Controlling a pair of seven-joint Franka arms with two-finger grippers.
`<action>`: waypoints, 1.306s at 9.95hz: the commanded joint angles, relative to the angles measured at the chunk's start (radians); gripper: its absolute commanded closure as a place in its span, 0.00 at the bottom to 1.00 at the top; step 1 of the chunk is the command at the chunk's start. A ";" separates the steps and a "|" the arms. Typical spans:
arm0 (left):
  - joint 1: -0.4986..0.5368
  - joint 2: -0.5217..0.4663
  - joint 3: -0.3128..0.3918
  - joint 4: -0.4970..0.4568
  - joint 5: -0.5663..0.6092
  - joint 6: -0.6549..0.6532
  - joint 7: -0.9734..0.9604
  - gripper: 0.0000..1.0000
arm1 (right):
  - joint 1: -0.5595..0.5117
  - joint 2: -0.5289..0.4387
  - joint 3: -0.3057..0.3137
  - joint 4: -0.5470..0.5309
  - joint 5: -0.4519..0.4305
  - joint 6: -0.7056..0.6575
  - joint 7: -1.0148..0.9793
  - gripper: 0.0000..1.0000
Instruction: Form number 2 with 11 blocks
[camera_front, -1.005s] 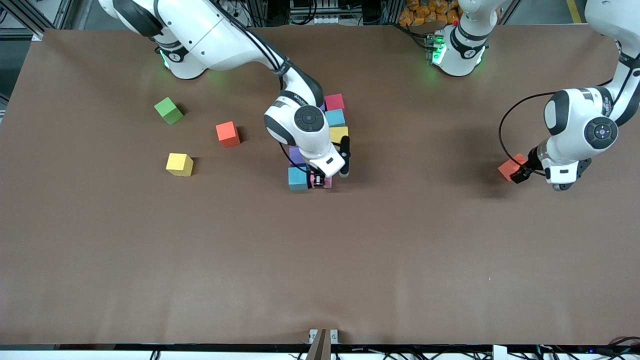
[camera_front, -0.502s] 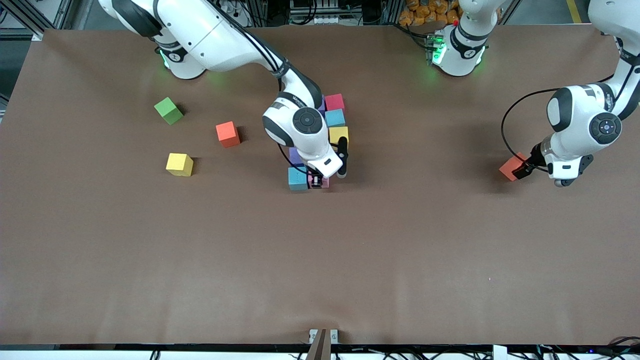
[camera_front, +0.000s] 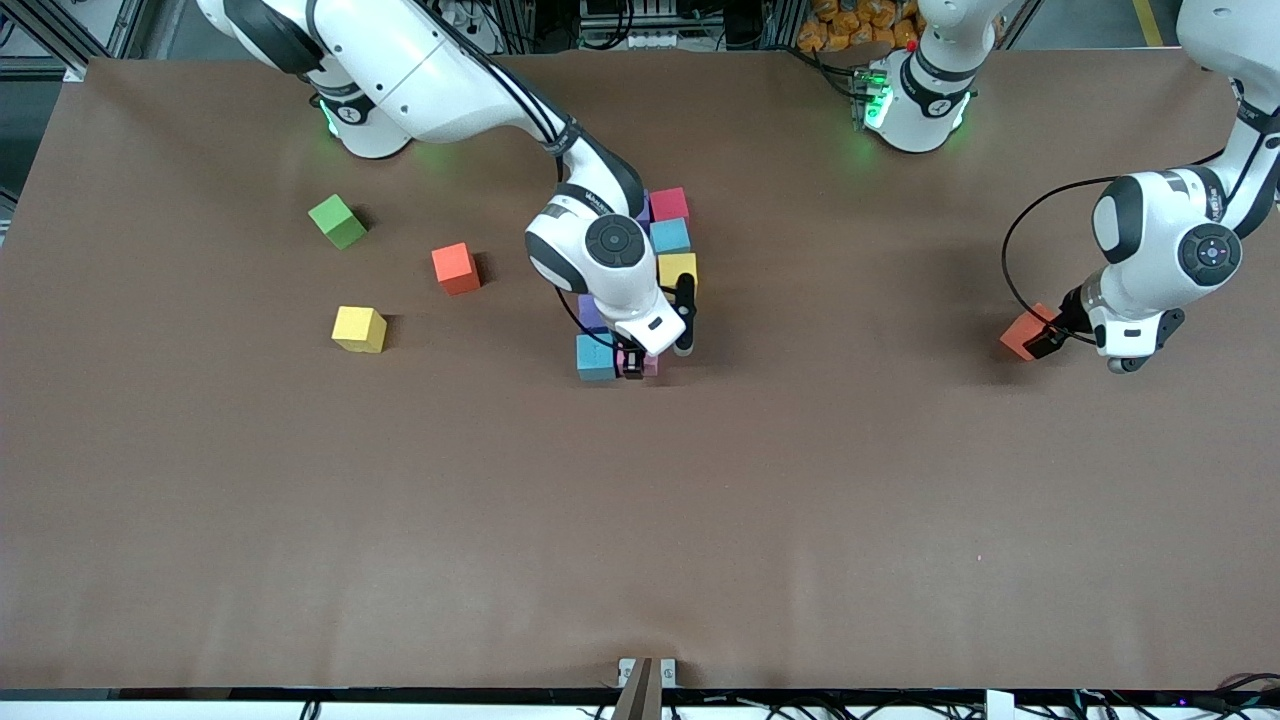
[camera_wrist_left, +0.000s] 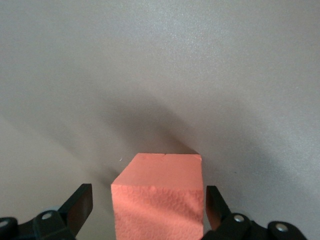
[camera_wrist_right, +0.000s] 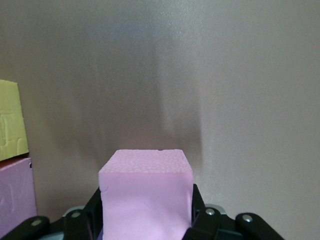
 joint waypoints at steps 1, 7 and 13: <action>0.018 0.003 -0.014 -0.009 -0.022 0.027 0.023 0.00 | -0.009 -0.035 0.006 -0.033 0.012 0.000 -0.018 0.27; 0.015 -0.017 -0.017 -0.001 -0.083 0.021 0.009 1.00 | -0.002 -0.134 0.006 -0.083 0.016 -0.014 -0.009 0.00; 0.006 -0.012 -0.181 0.103 -0.107 -0.048 -0.213 1.00 | -0.084 -0.517 -0.040 -0.168 0.110 -0.291 0.138 0.00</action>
